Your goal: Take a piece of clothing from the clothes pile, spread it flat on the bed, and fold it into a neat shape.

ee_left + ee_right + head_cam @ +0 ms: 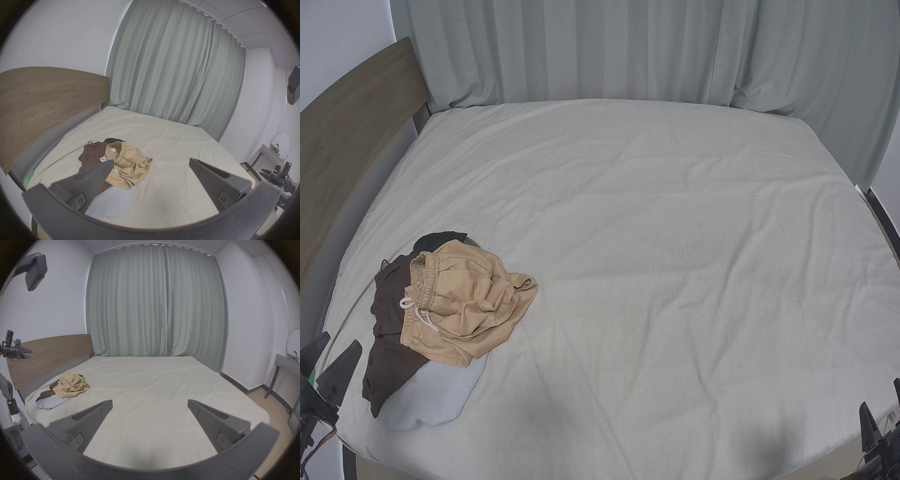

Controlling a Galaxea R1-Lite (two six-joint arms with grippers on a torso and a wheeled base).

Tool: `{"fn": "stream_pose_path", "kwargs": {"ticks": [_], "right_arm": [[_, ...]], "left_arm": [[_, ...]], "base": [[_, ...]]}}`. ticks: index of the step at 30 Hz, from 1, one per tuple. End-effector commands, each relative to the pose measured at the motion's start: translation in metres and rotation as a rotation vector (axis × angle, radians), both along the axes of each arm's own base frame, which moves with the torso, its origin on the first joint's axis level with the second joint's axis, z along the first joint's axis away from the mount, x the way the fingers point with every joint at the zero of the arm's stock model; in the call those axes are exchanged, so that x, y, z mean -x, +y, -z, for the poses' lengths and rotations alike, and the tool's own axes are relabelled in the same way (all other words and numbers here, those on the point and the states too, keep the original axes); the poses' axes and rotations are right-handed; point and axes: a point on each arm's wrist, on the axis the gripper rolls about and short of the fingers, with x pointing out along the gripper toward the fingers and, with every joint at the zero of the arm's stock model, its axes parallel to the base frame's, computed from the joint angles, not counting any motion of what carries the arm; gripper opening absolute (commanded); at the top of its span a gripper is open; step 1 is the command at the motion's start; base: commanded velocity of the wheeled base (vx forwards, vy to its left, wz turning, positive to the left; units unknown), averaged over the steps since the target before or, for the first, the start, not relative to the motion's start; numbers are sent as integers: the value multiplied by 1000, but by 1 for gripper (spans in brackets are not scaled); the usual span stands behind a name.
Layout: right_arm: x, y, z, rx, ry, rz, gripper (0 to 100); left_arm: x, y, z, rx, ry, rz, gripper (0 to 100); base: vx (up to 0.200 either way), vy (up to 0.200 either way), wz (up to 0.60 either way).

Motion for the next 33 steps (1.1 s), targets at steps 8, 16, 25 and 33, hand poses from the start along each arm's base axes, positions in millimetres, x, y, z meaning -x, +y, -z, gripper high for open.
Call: {"fn": "stream_pose_path", "kwargs": {"ticks": [8,16,25,33], "right_arm": [[0,0,5,0,1,0,100],[0,0,5,0,1,-3,100],[0,0,5,0,1,-3,100],[0,0,5,0,1,-3,100]], "left_arm": [[-31,-3,1,-1,107,39,100],[-47,-4,1,4,141,88,100],[-66,-6,1,4,152,111,100],[-82,-5,2,14,175,138,100]], "base": [[0,0,0],[0,0,0],[0,0,0],[0,0,0]]}}
